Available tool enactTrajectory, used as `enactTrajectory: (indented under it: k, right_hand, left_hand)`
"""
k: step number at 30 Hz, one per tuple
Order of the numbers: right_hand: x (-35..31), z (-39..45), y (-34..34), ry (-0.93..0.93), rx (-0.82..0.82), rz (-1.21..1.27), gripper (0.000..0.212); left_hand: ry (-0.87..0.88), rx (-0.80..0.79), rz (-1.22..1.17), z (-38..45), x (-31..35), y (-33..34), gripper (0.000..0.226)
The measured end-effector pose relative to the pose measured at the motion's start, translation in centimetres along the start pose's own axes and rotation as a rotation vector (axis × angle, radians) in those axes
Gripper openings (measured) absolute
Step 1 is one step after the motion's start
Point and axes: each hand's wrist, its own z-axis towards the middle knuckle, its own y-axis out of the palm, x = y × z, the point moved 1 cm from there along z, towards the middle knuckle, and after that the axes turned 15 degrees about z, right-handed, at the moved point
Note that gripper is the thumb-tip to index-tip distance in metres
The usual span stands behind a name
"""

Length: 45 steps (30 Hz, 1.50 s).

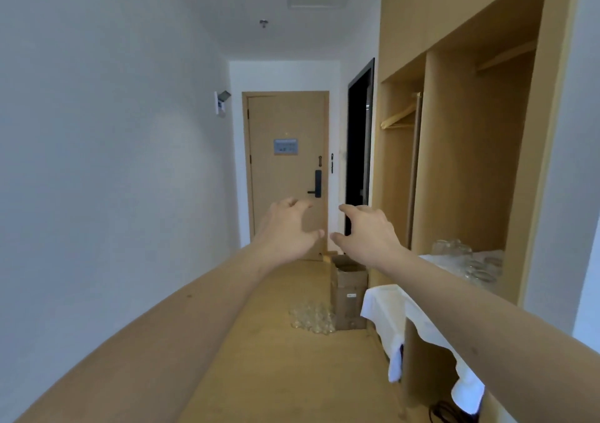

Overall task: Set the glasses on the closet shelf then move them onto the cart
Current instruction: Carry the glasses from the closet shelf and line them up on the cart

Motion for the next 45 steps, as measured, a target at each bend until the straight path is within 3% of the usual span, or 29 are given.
enactTrajectory:
  k: [7,17,29,45]
  right_hand:
    - [0.4,1.2,3.0,0.088,0.019,-0.073,0.066]
    - [3.5,4.6,5.9,0.205,-0.022,-0.115,0.063]
    - [16.2,14.5,6.8,0.276,0.045,-0.075,0.069]
    - [31.9,21.4,6.4,0.528,0.096,-0.124,0.057]
  left_hand:
    - [0.103,-0.03,0.0,2.4,-3.0,2.5,0.067]
    - [0.176,-0.106,-0.117,7.7,-4.0,7.4,0.065]
    - [0.273,-0.181,-0.004,20.0,0.6,18.3,0.068]
    - [0.484,-0.265,-0.096,33.8,9.5,31.8,0.068]
